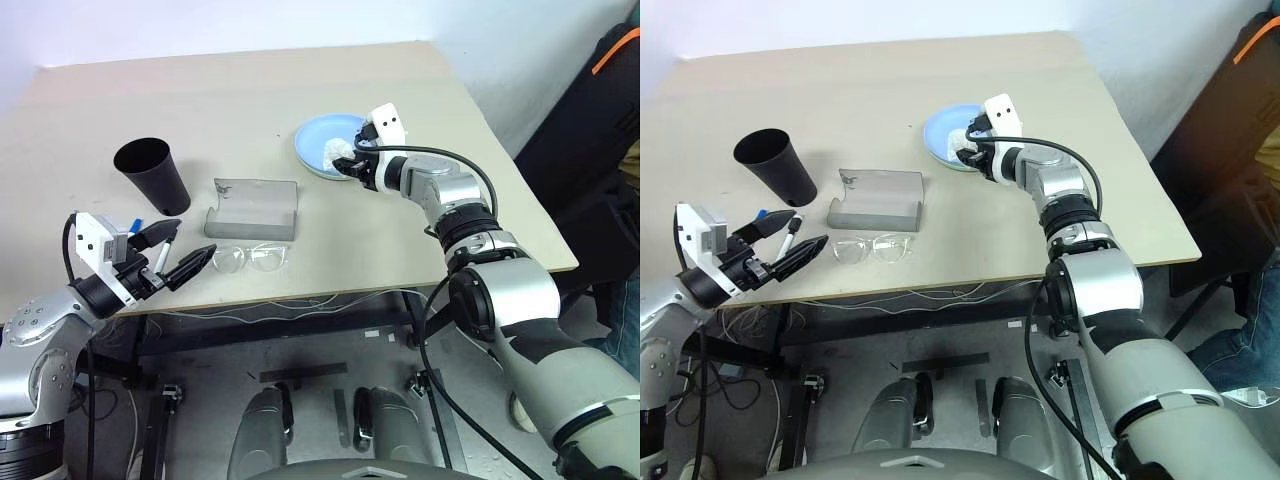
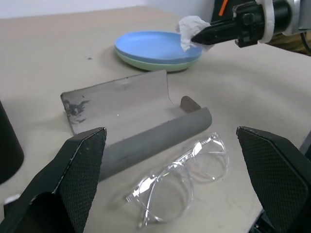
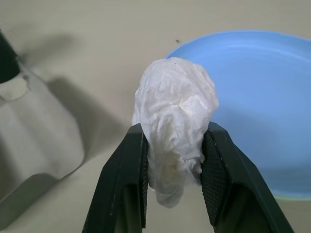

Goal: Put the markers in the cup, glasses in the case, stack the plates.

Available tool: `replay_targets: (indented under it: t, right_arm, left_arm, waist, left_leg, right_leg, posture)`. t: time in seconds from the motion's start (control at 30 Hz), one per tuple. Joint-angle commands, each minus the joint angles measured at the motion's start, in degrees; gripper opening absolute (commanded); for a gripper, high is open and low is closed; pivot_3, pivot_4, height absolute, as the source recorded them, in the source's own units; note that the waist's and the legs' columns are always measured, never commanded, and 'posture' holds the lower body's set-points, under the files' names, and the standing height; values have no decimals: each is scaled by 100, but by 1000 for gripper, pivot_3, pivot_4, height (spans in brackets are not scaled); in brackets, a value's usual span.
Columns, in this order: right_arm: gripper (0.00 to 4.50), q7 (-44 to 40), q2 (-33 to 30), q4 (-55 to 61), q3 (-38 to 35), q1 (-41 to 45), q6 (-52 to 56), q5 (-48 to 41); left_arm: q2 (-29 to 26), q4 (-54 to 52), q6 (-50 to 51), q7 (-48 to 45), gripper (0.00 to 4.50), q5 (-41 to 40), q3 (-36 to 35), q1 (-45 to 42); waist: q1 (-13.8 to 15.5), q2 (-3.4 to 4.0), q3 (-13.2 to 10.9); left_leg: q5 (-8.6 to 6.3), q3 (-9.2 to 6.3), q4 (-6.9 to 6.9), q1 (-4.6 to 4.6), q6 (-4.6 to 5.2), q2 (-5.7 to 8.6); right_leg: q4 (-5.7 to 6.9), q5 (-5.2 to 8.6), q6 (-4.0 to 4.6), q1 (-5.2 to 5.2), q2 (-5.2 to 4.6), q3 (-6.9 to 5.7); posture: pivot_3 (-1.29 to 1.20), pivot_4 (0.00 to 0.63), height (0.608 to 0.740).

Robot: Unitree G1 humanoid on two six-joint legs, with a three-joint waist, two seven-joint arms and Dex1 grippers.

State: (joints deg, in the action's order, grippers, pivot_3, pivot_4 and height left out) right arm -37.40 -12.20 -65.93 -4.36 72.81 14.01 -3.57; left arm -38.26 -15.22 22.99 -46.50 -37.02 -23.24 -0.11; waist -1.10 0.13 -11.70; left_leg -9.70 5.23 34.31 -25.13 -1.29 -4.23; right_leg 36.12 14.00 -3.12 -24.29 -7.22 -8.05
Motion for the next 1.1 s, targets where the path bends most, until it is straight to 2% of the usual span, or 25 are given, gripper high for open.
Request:
replay_targets:
  t: [0.03, 0.17, 0.2, 0.33, 0.4, 0.43, 0.6, 0.73, 0.9, 0.97, 1.1]
  right_arm:
    - [1483, 267, 37, -154, -141, 368, -377, -60]
    - [1483, 543, 87, -424, -164, 512, -619, -8]
    - [1483, 654, 101, -500, -134, 532, -662, 42]
    - [1483, 934, 201, -728, -88, 554, -739, 160]
    - [1483, 996, 242, -791, -79, 553, -733, 199]
    - [1483, 1004, 257, -812, -65, 550, -724, 225]
    - [2950, 1006, 280, -840, -39, 488, -738, 325]
    - [2950, 883, 245, -811, -23, 412, -763, 373]
    - [2950, 831, 223, -779, -10, 349, -790, 424]
    - [2950, 793, 222, -761, -17, 332, -784, 427]
    - [2950, 691, 231, -715, -56, 294, -814, 408]
  left_arm:
    - [-16, 80, -238, -122, 4500, 42, -100, 11]
    - [7, 217, -389, -246, 4500, 77, -133, 77]
    - [5, 238, -414, -259, 4500, 88, -136, 93]
    - [38, 312, -516, -324, 4500, 64, -188, 149]
    - [48, 344, -569, -345, 4500, 50, -212, 170]
    - [45, 361, -592, -360, 4500, 51, -221, 183]
    - [45, 439, -711, -434, 4500, 58, -294, 278]
    - [39, 470, -773, -469, 4500, 46, -325, 350]
    - [26, 522, -788, -494, 4500, 33, -327, 319]
    - [16, 543, -781, -494, 4500, 32, -318, 282]
    - [0, 578, -767, -499, 4500, 41, -284, 212]
  waist:
    - [0, -2, 0]
    - [0, -21, -11]
    - [1, -22, -11]
    - [-3, -36, -4]
    - [-7, -48, 3]
    - [-8, -55, 7]
    - [-28, -83, 24]
    - [-132, -88, 27]
    - [-169, -89, 28]
    - [-178, -89, 27]
    - [-207, -85, 25]
  left_leg:
    - [3, 4, -30, 14, 5, 22]
    - [-22, 46, -121, 115, 29, 58]
    - [-47, 52, -121, 139, 49, 59]
    - [-152, 64, -128, 243, 50, 62]
    - [-209, 79, -129, 282, 84, 63]
    - [-225, 83, -129, 284, 105, 64]
    - [-308, 141, -101, 295, 237, 66]
    - [-317, 171, -90, 287, 253, 53]
    - [-318, 198, 20, 260, 252, 41]
    - [-319, 182, 100, 233, 248, 30]
    - [-292, 116, 200, 169, 197, 13]
  right_leg:
    - [2, 19, -7, 1, -14, 2]
    - [0, 93, -9, 71, -52, 8]
    - [0, 131, -34, 93, -53, 9]
    - [5, 229, -26, 192, -52, 15]
    - [15, 272, -48, 223, -47, 33]
    - [20, 284, -47, 222, -46, 36]
    - [105, 363, -49, 198, -41, 103]
    - [132, 372, -45, 170, -45, 114]
    - [230, 367, -50, 117, -55, 152]
    - [302, 366, -49, 95, -52, 152]
    - [362, 339, -35, 66, -40, 117]
  posture:
    - [0, 150, 706]
    - [0, 150, 706]
    - [0, 150, 706]
    - [0, 150, 706]
    - [0, 150, 706]
    - [0, 150, 706]
    - [0, 150, 706]
    - [0, 150, 706]
    - [0, 150, 706]
    - [0, 150, 706]
    - [0, 150, 706]
